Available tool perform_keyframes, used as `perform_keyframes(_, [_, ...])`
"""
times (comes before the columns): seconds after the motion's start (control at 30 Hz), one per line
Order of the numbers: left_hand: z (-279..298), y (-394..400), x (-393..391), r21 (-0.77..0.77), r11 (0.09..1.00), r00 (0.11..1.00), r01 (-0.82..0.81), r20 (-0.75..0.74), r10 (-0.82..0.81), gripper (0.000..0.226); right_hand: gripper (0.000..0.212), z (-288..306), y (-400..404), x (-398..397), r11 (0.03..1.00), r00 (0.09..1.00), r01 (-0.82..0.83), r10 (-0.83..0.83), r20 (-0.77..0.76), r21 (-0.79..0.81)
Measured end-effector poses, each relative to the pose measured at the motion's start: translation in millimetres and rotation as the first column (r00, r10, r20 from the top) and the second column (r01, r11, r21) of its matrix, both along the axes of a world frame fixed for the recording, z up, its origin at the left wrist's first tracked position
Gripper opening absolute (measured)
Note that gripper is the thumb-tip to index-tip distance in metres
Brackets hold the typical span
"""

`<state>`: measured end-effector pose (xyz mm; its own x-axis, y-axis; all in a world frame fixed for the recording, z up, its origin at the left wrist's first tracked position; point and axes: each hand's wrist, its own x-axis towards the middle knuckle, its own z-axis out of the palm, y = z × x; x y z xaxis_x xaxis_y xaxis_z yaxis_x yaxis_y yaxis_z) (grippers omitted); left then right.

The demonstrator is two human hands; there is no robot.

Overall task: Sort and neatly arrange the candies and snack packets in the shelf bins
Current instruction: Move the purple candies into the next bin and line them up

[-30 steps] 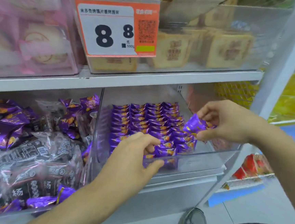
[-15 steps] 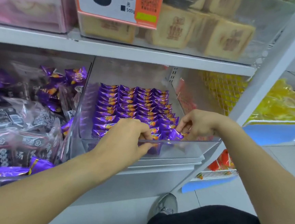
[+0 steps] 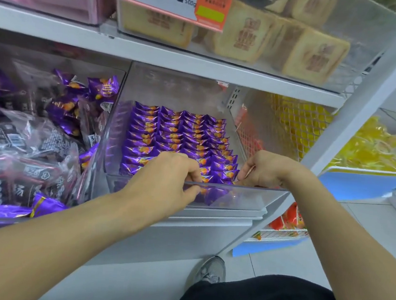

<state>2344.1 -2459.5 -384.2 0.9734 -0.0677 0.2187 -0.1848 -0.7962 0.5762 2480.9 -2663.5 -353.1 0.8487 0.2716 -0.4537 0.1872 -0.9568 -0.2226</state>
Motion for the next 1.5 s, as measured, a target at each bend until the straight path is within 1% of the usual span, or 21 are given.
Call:
perform_keyframes(0.07, [0, 0, 0, -0.008, 1.0, 1.0, -0.002, -0.001, 0.002, 0.005, 0.01, -1, 3, -3, 1.0, 1.0, -0.006, 0.006, 0.023, -0.011])
perform_keyframes(0.17, [0, 0, 0, -0.02, 1.0, 1.0, -0.003, -0.003, 0.003, 0.004, 0.008, 1, 5, -7, 1.0, 1.0, 0.017, -0.016, -0.013, 0.022])
perform_keyframes(0.3, [1, 1, 0, -0.017, 1.0, 1.0, -0.001, -0.01, 0.001, 0.004, 0.011, 2, 4, -7, 0.997, 0.998, 0.044, -0.041, -0.05, 0.065])
perform_keyframes(0.33, [1, 1, -1, -0.017, 1.0, 1.0, -0.001, -0.012, 0.0, 0.003, 0.015, 1, 5, -8, 0.996, 0.998, 0.046, -0.043, -0.053, 0.073])
perform_keyframes(0.43, [1, 1, -1, -0.006, 1.0, 1.0, 0.002, -0.002, -0.002, 0.001, 0.039, 2, 8, -8, 0.996, 0.998, 0.058, -0.056, -0.036, 0.071])
perform_keyframes(0.5, [2, 1, -2, 0.003, 1.0, 1.0, 0.008, 0.0, -0.008, 0.001, 0.044, 8, 6, -8, 0.991, 0.994, 0.111, -0.11, -0.019, 0.081])
perform_keyframes(0.57, [4, 1, -5, -0.001, 1.0, 1.0, 0.016, 0.012, -0.016, 0.002, 0.04, 18, 5, -11, 0.977, 0.986, 0.153, -0.161, 0.045, 0.147])
perform_keyframes(0.63, [11, 4, -9, -0.029, 0.999, 0.997, 0.033, 0.07, -0.03, 0.004, 0.028, 26, 10, -15, 0.959, 0.964, 0.087, -0.15, 0.22, 0.271])
perform_keyframes(0.7, [26, 13, -17, -0.058, 0.998, 0.983, 0.03, 0.185, -0.019, 0.004, 0.017, 31, 26, -28, 0.875, 0.926, -0.058, -0.132, 0.353, 0.48])
perform_keyframes(0.77, [46, 29, -31, -0.091, 0.996, 0.957, 0.0, 0.289, 0.026, 0.006, 0.01, 37, 50, -48, 0.733, 0.923, -0.208, -0.072, 0.377, 0.648])
perform_keyframes(0.83, [63, 54, -49, -0.104, 0.993, 0.936, -0.048, 0.342, 0.082, 0.005, 0.008, 39, 76, -74, 0.611, 0.92, -0.336, 0.051, 0.388, 0.716])
perform_keyframes(0.87, [68, 69, -56, -0.097, 0.992, 0.931, -0.075, 0.35, 0.105, 0.005, 0.008, 41, 88, -88, 0.568, 0.908, -0.391, 0.112, 0.403, 0.724])
perform_keyframes(0.97, [72, 133, -82, 0.01, 0.977, 0.932, -0.215, 0.302, 0.202, 0.004, 0.008, 45, 126, -127, 0.459, 0.836, -0.548, 0.265, 0.481, 0.699])
perform_keyframes(1.03, [68, 180, -100, 0.098, 0.951, 0.94, -0.295, 0.21, 0.27, 0.009, 0.007, 45, 153, -144, 0.416, 0.766, -0.642, 0.356, 0.535, 0.643])
perform_keyframes(1.1, [62, 218, -120, 0.168, 0.912, 0.925, -0.375, 0.132, 0.356, 0.023, 0.007, 45, 185, -155, 0.389, 0.703, -0.711, 0.428, 0.569, 0.585])
perform_keyframes(1.17, [52, 245, -136, 0.221, 0.867, 0.895, -0.447, 0.107, 0.434, 0.036, 0.009, 43, 218, -160, 0.387, 0.677, -0.736, 0.454, 0.58, 0.556])
perform_keyframes(1.27, [37, 269, -150, 0.245, 0.83, 0.865, -0.5, 0.115, 0.487, 0.05, 0.013, 40, 275, -155, 0.438, 0.7, -0.714, 0.465, 0.543, 0.546])
perform_keyframes(1.33, [29, 280, -153, 0.206, 0.842, 0.867, -0.499, 0.102, 0.488, 0.067, 0.026, 37, 313, -144, 0.493, 0.668, -0.742, 0.495, 0.555, 0.455])
perform_keyframes(1.37, [26, 282, -154, 0.188, 0.849, 0.869, -0.494, 0.096, 0.485, 0.071, 0.033, 35, 331, -139, 0.523, 0.656, -0.75, 0.508, 0.558, 0.405])
perform_keyframes(1.43, [24, 286, -154, 0.168, 0.862, 0.878, -0.478, 0.085, 0.471, 0.071, 0.045, 30, 362, -127, 0.59, 0.652, -0.743, 0.528, 0.545, 0.318])
perform_keyframes(1.5, [27, 291, -155, 0.15, 0.875, 0.888, -0.461, 0.075, 0.454, 0.069, 0.055, 21, 385, -117, 0.641, 0.628, -0.746, 0.587, 0.511, 0.181])
